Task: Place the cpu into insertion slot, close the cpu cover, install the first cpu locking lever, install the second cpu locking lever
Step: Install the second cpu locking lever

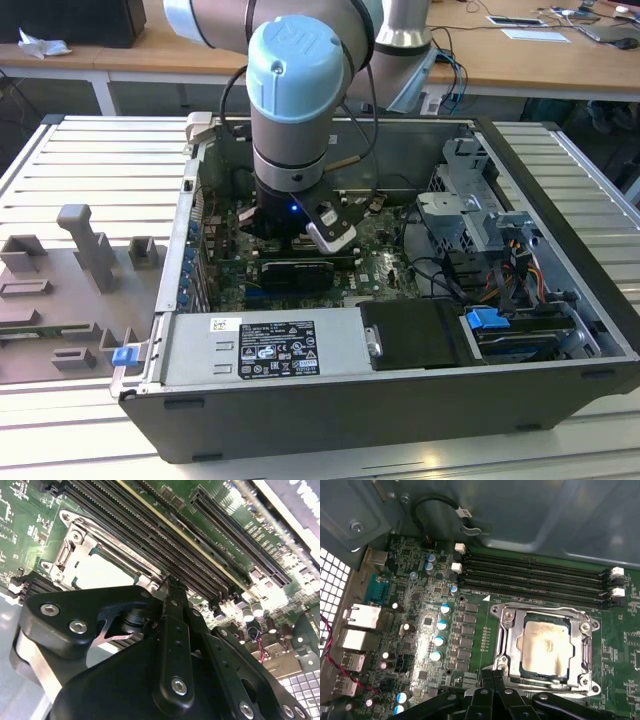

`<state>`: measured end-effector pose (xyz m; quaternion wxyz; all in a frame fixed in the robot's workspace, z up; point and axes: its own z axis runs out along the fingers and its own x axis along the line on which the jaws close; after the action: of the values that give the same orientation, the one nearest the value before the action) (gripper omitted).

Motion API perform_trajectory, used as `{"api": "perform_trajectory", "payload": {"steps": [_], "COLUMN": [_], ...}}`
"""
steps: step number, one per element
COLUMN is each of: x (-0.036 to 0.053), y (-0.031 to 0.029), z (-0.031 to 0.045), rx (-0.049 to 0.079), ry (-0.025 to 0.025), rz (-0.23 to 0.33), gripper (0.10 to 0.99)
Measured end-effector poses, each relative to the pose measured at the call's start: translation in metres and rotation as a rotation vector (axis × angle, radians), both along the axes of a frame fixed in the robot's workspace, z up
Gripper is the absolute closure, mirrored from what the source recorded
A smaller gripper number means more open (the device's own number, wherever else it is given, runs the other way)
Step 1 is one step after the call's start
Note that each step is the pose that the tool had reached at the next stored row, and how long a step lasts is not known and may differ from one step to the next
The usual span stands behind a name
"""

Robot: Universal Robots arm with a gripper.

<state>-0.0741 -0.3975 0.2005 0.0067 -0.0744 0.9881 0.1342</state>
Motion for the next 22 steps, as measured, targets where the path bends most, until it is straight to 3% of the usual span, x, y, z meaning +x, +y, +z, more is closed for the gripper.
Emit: {"api": "perform_trajectory", "payload": {"steps": [5, 10, 15, 22], "x": [-0.0006, -0.0024, -0.0026, -0.0026], "y": [-0.0001, -0.0003, -0.0003, -0.0003], "z": [-0.0054, -0.0051, 0.0075, 0.0182], "rx": [0.017, 0.022, 0.022, 0.022], "ry": [-0.0016, -0.0029, -0.0027, -0.0028], "rz": [0.002, 0.003, 0.003, 0.003], "gripper": [0.980, 0.980, 0.980, 0.980]}}
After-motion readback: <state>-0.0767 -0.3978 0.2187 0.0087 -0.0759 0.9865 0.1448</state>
